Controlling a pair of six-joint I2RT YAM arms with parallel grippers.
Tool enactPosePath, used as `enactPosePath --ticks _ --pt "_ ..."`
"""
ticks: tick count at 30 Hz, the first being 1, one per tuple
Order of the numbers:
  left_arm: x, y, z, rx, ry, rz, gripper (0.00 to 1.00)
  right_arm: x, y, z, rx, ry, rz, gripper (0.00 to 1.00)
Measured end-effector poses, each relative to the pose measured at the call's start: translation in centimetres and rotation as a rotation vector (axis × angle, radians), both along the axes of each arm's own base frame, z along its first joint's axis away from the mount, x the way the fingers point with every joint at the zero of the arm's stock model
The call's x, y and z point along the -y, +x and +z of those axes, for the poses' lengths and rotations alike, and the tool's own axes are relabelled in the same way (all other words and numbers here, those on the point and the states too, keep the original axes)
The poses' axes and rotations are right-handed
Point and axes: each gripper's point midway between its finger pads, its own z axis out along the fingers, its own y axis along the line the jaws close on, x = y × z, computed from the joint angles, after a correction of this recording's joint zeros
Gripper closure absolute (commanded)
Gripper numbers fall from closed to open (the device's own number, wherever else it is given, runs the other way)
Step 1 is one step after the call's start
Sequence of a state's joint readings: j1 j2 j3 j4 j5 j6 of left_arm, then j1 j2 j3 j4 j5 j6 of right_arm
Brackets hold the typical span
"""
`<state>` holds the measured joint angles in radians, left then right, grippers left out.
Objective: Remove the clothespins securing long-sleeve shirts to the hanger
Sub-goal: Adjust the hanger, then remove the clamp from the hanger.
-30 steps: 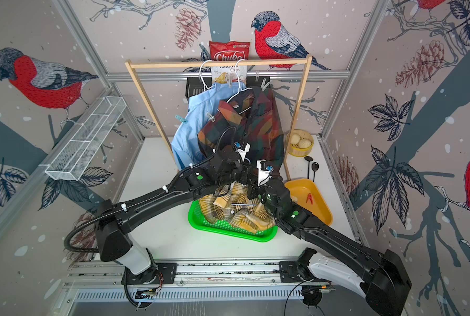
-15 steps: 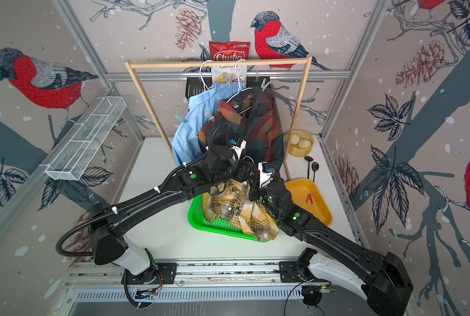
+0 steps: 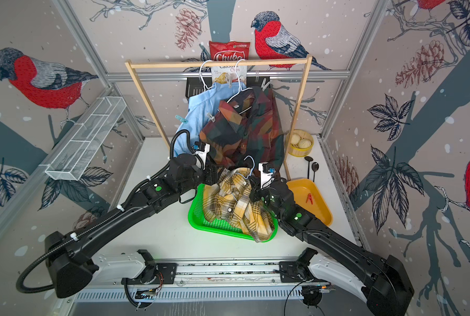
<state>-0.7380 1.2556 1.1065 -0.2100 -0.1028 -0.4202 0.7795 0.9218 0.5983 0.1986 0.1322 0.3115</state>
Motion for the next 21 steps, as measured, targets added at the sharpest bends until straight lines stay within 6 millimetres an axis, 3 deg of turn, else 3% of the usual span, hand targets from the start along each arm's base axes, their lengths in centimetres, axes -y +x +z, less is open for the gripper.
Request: enactPosePath --ticks 4,7,13,21 --pt "-1.7 1.6 -2.8 -0.08 -0.011 0.069 0.47 0.2 -0.6 0.8 0.02 -0.001 0.026 0.94" --pt "-2.0 2.6 -4.0 -0.144 -0.062 0.09 0.45 0.4 -1.0 0.8 0.022 -0.001 0.036 0.94" --pt "-1.0 4.2 -5.3 -0.316 -0.279 0.087 0.36 -0.6 -2.3 -0.2 0.016 -0.043 0.08 0.95" --pt "1.6 2.9 -6.2 -0.536 -0.476 0.01 0.34 -3.0 -4.0 -0.5 0.063 -0.156 0.083 0.96"
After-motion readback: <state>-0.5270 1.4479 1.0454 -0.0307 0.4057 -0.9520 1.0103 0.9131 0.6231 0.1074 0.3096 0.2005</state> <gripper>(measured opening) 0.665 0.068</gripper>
